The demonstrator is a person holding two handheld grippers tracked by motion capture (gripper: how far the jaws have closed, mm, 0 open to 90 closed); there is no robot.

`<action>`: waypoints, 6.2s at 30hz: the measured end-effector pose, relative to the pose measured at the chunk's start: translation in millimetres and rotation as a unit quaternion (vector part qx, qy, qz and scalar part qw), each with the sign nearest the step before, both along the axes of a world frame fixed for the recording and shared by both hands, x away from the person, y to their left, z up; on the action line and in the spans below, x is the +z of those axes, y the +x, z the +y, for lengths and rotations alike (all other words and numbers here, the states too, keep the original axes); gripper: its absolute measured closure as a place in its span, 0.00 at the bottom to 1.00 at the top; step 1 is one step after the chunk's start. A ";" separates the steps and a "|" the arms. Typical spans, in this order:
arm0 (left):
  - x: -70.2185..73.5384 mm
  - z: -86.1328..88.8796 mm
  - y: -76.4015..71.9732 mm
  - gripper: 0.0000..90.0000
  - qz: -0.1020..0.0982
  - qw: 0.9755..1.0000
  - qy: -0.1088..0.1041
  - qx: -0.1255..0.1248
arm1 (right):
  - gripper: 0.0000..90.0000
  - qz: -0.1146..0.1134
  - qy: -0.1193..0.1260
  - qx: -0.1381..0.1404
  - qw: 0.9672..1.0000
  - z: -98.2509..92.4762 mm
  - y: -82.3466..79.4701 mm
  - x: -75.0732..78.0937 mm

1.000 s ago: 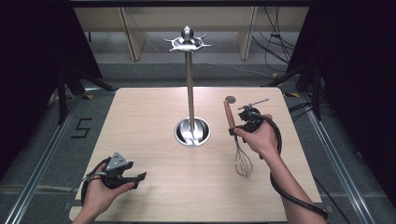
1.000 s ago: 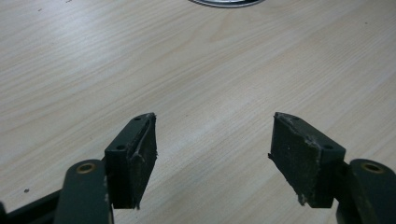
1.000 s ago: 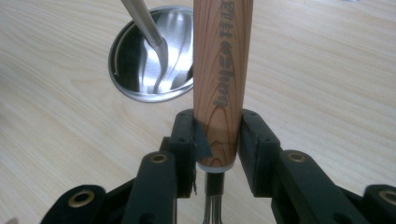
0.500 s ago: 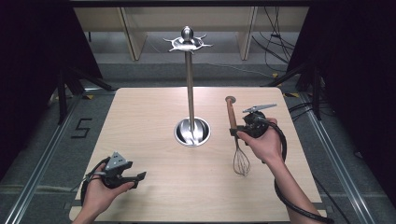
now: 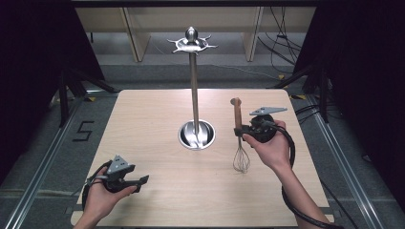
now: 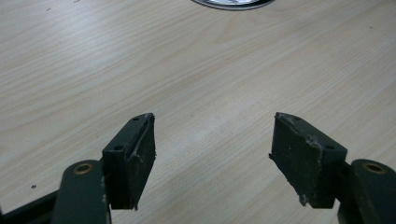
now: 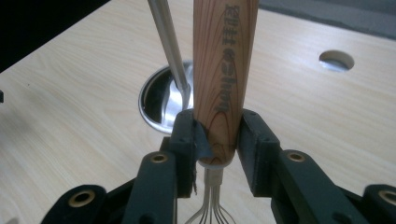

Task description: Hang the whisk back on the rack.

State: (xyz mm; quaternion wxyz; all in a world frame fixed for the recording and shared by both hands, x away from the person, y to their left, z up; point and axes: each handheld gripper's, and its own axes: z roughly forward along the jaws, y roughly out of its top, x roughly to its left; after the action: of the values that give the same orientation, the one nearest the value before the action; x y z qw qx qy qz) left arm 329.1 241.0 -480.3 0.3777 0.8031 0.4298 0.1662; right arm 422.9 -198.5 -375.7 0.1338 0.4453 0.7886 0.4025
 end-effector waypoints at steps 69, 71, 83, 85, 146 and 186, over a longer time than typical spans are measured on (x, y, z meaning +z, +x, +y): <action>0.1 1.0 -0.1 0.33 -0.003 1.000 -0.001 0.004 | 0.78 -0.152 0.050 0.024 0.987 22.6 -6.4 46.5; 0.1 1.2 -0.2 0.33 -0.003 1.000 -0.001 0.004 | 0.78 -0.154 0.046 0.031 0.987 22.9 -5.5 48.2; -0.4 0.6 -0.6 0.33 -0.009 1.000 -0.004 0.007 | 0.78 -0.171 0.049 0.023 0.984 31.1 -4.6 56.2; -0.6 0.2 -0.7 0.33 -0.009 1.000 -0.007 0.009 | 0.78 -0.165 0.050 0.031 0.985 32.1 -4.9 57.1; 0.2 2.0 -1.1 0.33 -0.008 1.000 -0.006 0.008 | 0.78 -0.166 0.045 0.034 0.984 34.1 27.0 77.0; 0.0 1.7 -1.4 0.33 -0.010 1.000 -0.004 0.010 | 0.78 -0.156 0.031 0.054 0.986 45.5 54.4 102.2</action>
State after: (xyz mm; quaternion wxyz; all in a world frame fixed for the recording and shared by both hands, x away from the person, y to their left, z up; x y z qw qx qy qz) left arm 327.7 242.8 -480.2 0.3834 0.7954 0.4351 0.1761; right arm 477.4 -153.0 -273.5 0.2192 0.3374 0.7680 0.4982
